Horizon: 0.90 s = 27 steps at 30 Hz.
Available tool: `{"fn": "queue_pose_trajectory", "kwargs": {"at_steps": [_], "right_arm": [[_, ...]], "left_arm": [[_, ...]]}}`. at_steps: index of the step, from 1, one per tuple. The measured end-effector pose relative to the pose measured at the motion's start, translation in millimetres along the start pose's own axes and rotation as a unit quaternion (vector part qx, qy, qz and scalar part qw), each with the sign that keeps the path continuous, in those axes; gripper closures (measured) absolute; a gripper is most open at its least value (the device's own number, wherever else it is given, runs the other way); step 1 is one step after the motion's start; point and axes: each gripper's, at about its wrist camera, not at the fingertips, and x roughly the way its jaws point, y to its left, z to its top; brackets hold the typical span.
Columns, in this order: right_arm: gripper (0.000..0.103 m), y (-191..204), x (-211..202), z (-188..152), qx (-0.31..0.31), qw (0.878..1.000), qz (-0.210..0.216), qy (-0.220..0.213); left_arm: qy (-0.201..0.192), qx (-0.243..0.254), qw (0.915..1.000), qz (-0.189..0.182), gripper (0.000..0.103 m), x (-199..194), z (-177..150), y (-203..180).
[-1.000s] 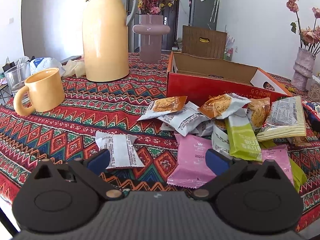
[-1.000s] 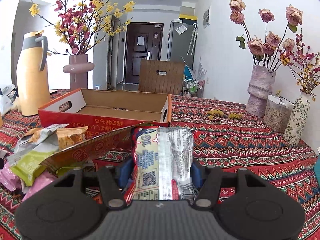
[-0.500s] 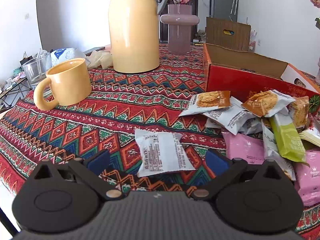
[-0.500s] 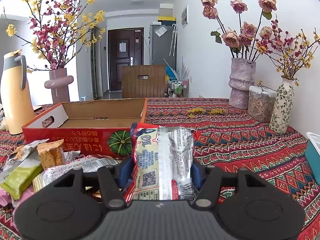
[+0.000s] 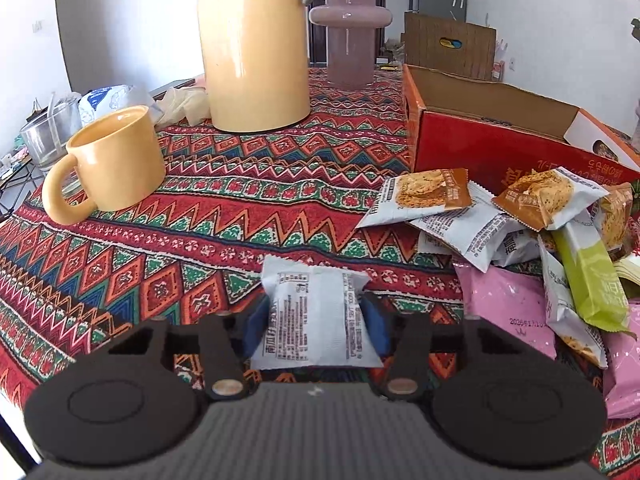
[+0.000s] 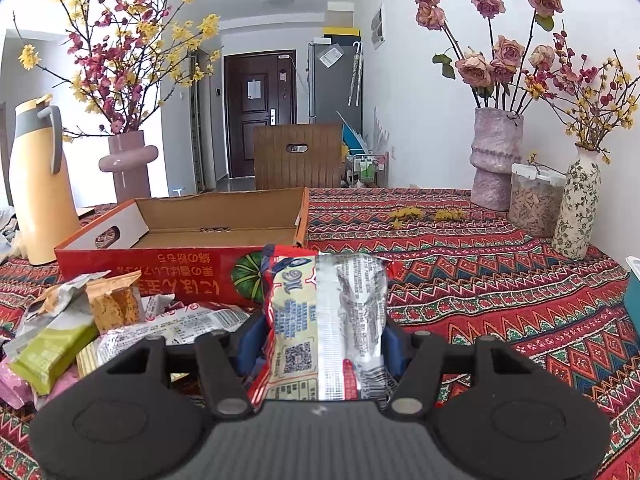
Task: Organize snacks
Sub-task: 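Carry both packets into the cardboard box and open both grippers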
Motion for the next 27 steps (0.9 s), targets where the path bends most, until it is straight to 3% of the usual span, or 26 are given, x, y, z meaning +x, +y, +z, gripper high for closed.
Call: {"fn": "queue_pose_trajectory", "kwargs": {"at_steps": [13, 27], "right_arm": [[0.044, 5, -6, 10, -0.004, 1.0, 0.013, -0.014], [0.044, 16, 18, 43, -0.007, 0.998, 0.039, -0.041]], "left_arm": [[-0.034, 0.019, 0.9991, -0.015, 0.057, -20, 13, -14], [-0.092, 0.042, 0.9938, -0.046, 0.057, -32, 59, -53]]}}
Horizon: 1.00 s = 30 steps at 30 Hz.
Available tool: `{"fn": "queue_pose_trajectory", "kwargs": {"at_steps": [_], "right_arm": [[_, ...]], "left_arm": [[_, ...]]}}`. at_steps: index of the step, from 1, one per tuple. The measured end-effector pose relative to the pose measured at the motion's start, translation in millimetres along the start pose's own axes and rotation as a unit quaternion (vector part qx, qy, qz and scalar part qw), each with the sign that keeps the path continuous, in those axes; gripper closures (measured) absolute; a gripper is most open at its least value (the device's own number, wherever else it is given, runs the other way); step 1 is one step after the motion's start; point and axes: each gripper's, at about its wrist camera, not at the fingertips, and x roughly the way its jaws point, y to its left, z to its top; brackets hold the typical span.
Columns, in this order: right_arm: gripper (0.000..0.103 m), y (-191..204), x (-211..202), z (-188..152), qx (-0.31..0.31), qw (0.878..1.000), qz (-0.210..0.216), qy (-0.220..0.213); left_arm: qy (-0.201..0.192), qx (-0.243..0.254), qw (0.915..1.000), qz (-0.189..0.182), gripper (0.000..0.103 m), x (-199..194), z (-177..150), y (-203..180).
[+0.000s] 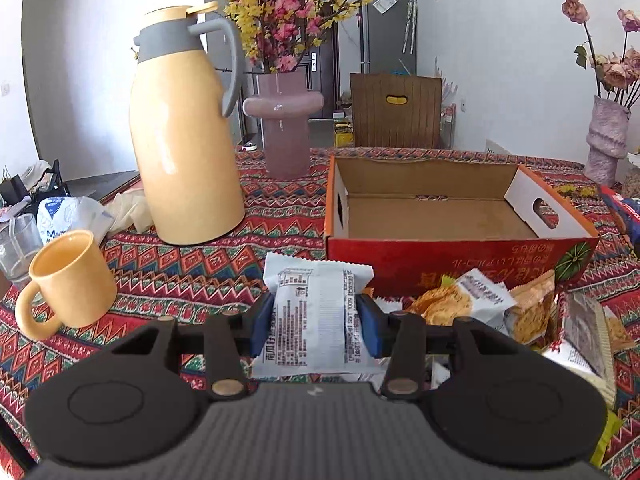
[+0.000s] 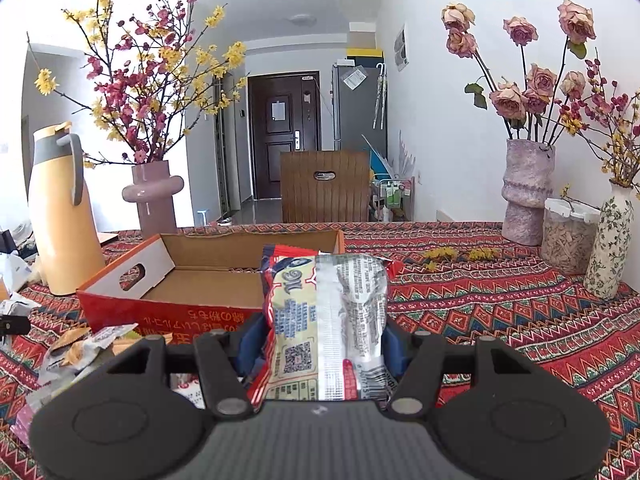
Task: Organize snacks
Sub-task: 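Carry both packets into the cardboard box and open both grippers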
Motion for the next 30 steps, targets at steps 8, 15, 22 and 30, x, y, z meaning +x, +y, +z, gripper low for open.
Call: {"fn": "queue_pose_trajectory", "kwargs": {"at_steps": [8, 15, 22, 30], "right_arm": [[0.044, 5, 32, 32, -0.001, 1.0, 0.012, -0.018], [0.044, 17, 64, 53, -0.005, 0.999, 0.028, -0.016], [0.044, 30, 110, 62, 0.004, 0.999, 0.041, 0.012], [0.044, 34, 139, 48, 0.005, 0.999, 0.036, 0.032]], "left_arm": [[-0.026, 0.012, 0.9995, -0.012, 0.057, 11, 31, -23], [-0.043, 0.02, 0.9987, -0.019, 0.057, 29, 57, -42], [-0.04, 0.005, 0.9989, -0.025, 0.057, 61, 78, -51], [-0.027, -0.015, 0.9993, -0.022, 0.057, 104, 76, -47]]}}
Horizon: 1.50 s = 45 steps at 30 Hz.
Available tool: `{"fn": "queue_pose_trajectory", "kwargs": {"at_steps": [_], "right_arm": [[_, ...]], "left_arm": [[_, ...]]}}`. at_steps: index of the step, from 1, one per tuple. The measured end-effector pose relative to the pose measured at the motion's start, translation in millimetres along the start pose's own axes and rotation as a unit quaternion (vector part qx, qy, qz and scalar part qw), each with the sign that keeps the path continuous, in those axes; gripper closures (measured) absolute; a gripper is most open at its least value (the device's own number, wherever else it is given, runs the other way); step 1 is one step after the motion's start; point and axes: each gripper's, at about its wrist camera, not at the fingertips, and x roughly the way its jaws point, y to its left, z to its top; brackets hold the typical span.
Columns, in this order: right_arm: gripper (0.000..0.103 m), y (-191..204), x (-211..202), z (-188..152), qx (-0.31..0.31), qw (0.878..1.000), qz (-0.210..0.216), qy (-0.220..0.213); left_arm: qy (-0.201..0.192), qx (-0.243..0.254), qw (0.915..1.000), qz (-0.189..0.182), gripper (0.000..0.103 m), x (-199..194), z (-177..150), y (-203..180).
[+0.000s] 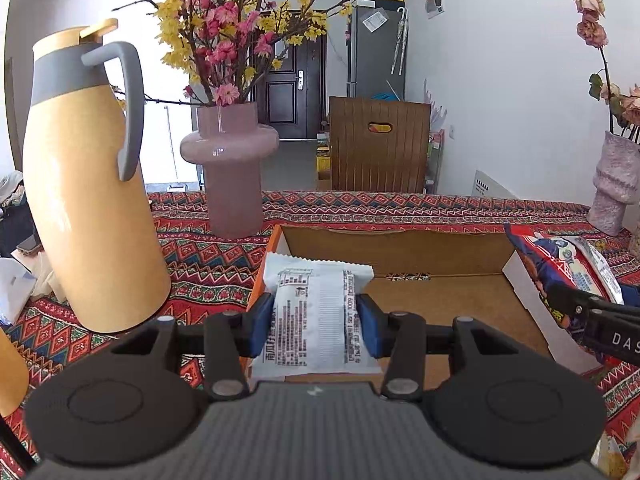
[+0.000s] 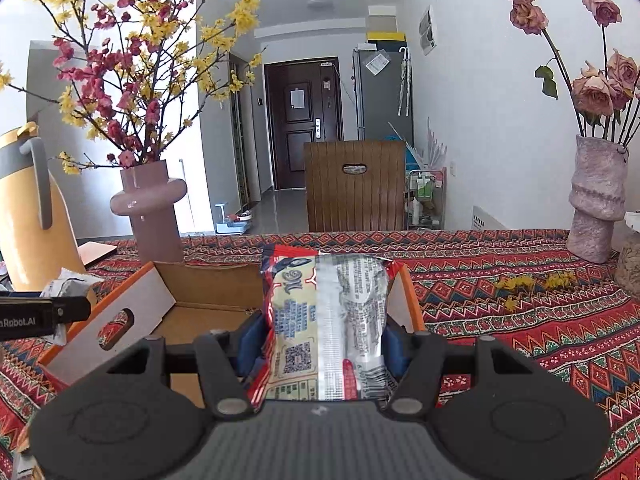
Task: Organize snacks
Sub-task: 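Carry both packets into the cardboard box and open both grippers, then return to the pile and grasp a long white-and-yellow packet with the right gripper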
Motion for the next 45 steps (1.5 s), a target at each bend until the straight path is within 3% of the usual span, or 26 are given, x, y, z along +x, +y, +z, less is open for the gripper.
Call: {"fn": "queue_pose_trajectory", "kwargs": {"at_steps": [10, 12, 14, 16, 17, 28, 35, 45], "right_arm": [[0.038, 1, 13, -10, 0.005, 0.999, 0.012, 0.029], [0.026, -2, 9, -10, 0.015, 1.0, 0.015, 0.023], [0.012, -4, 4, -11, 0.021, 1.0, 0.015, 0.014], [0.001, -8, -1, -11, 0.029, 0.999, 0.013, 0.006], [0.0, -9, -2, -11, 0.033, 0.999, 0.013, 0.003], [0.0, -12, -17, -7, 0.045, 0.999, 0.007, -0.02], [0.0, -3, -53, -3, 0.031, 0.998, 0.009, -0.051], [0.0, 3, -96, -19, 0.026, 0.999, 0.008, -0.046]], "left_arm": [[0.027, -0.003, 0.9993, -0.027, 0.055, 15, -10, 3], [0.022, -0.007, 0.9993, -0.028, 0.028, 11, -11, 4], [0.01, -0.01, 0.9997, -0.02, 0.015, 7, -11, 5], [0.005, -0.014, 0.9996, -0.023, 0.011, 3, -9, 6], [0.001, -0.018, 0.9996, -0.024, 0.001, 1, -10, 7], [-0.03, -0.026, 0.9988, -0.029, 0.0, -18, -6, 6], [-0.04, -0.032, 0.9981, -0.034, 0.0, -41, -1, 7], [-0.056, -0.023, 0.9974, -0.04, 0.0, -90, -12, 13]]}}
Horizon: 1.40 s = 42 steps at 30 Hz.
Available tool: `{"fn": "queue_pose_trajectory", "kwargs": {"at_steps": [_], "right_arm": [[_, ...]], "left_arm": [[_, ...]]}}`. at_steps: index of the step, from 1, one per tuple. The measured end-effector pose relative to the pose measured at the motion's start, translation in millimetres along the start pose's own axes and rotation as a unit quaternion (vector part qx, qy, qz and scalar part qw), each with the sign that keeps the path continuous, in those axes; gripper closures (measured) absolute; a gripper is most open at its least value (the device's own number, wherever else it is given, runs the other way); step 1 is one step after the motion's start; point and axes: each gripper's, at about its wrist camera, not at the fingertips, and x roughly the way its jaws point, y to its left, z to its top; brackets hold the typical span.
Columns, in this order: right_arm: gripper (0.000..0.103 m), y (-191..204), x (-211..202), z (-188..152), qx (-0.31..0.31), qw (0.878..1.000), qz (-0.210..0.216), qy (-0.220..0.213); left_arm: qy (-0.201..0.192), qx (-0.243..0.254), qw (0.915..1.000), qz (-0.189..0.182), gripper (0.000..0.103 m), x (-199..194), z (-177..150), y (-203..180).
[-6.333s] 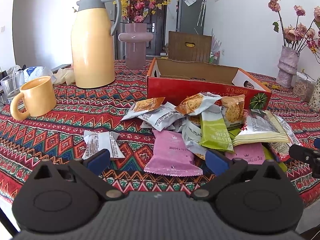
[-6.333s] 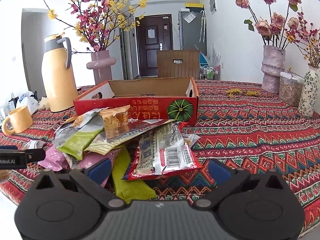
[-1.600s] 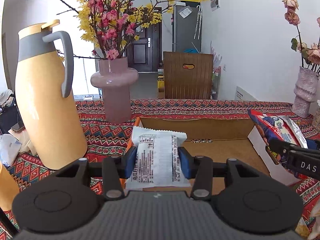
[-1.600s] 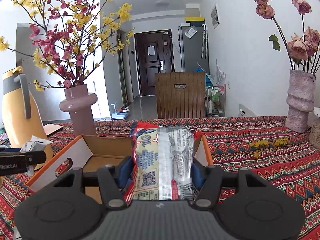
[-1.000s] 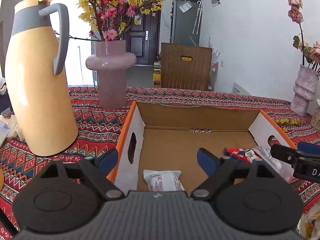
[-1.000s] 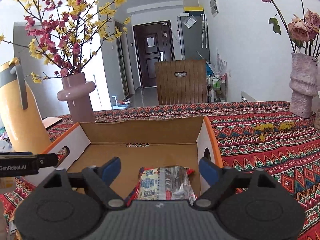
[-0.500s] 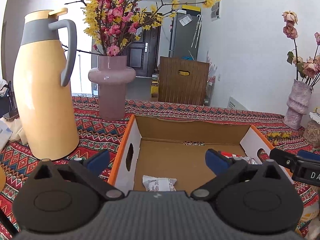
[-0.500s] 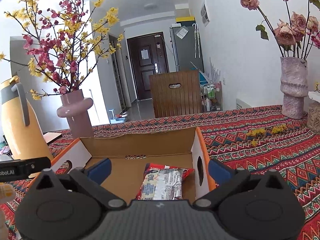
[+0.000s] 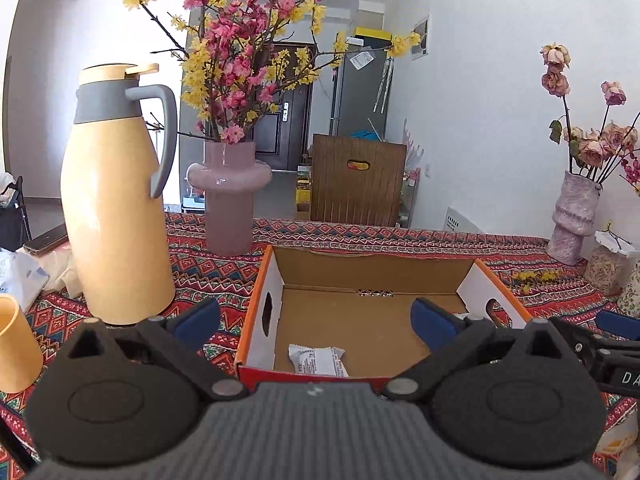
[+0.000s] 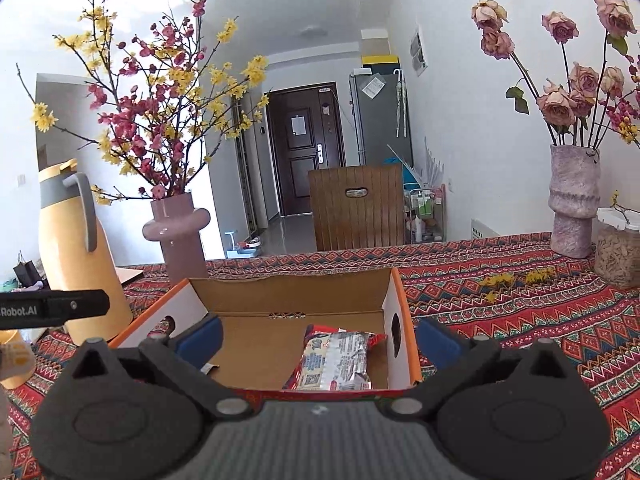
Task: Organize snacks
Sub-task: 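Return to the pile and grasp a long white-and-yellow packet with the right gripper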
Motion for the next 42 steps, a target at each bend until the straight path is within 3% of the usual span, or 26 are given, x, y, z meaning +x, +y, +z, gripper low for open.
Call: {"fn": "queue_pose_trajectory", "kwargs": {"at_steps": [12, 24, 29, 42], "right_arm": [[0.0, 5, -35, -30, -0.006, 1.0, 0.003, 0.031], [0.0, 4, -51, -55, -0.004, 0.997, 0.01, 0.071], [0.0, 14, -39, -60, -0.014, 0.994, 0.01, 0.107], [0.0, 38, 25, -49, -0.012, 0.975, -0.05, 0.217]], "left_arm": [[0.029, -0.007, 0.9996, 0.0, 0.0, -36, -38, 15], [0.07, -0.018, 0.997, 0.029, 0.0, -50, -78, 40], [0.068, -0.019, 0.9973, 0.023, 0.0, -55, -79, 41], [0.074, -0.026, 0.9969, 0.003, 0.0, -54, -83, 43]]}}
